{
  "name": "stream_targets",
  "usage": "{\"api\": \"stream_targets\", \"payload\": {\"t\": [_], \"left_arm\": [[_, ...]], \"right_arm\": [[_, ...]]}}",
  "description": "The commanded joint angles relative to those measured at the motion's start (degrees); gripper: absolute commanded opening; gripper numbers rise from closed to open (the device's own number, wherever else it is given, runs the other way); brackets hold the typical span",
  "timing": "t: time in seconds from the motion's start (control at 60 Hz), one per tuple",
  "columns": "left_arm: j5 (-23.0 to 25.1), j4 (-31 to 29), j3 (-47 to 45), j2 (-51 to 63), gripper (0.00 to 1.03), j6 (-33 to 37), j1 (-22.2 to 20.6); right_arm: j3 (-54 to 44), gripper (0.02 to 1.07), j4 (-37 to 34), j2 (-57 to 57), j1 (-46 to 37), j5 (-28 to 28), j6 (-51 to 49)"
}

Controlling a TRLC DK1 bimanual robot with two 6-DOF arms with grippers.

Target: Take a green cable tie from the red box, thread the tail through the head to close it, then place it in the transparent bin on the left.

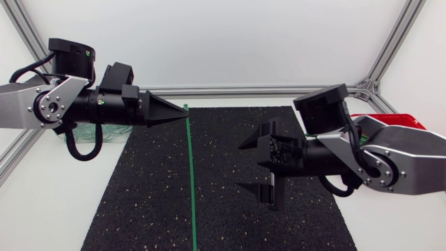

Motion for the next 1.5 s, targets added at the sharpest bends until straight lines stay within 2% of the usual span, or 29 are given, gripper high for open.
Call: {"api": "stream_targets", "payload": {"t": [0.0,0.183,0.383,0.483,0.7,1.15,1.483], "left_arm": [[1.69,-0.48,2.48,1.81,0.04,-2.47,1.69],[4.24,-1.79,4.85,4.36,0.04,-2.65,4.15],[7.05,-2.41,5.91,6.03,0.04,-2.56,5.38],[7.58,-2.32,6.00,6.47,0.04,-2.21,5.29],[8.02,-2.50,6.96,8.66,0.04,-1.94,5.38],[8.28,-2.76,7.32,10.95,0.04,-0.45,6.61],[8.28,-3.03,7.84,12.44,0.04,-0.10,6.17]], "right_arm": [[-3.02,1.03,3.70,-1.58,1.70,1.46,-6.06],[-3.45,1.03,6.24,-2.37,4.16,2.78,-14.32],[-2.66,1.03,4.93,-1.49,9.70,7.79,-22.23],[-3.54,1.03,8.88,-2.20,11.72,8.49,-23.90],[-7.85,1.03,17.93,-2.64,19.98,14.11,-30.23],[-6.27,1.03,18.02,0.70,21.04,7.35,-33.39],[-10.57,1.03,26.02,0.61,22.00,5.15,-40.42]]}}
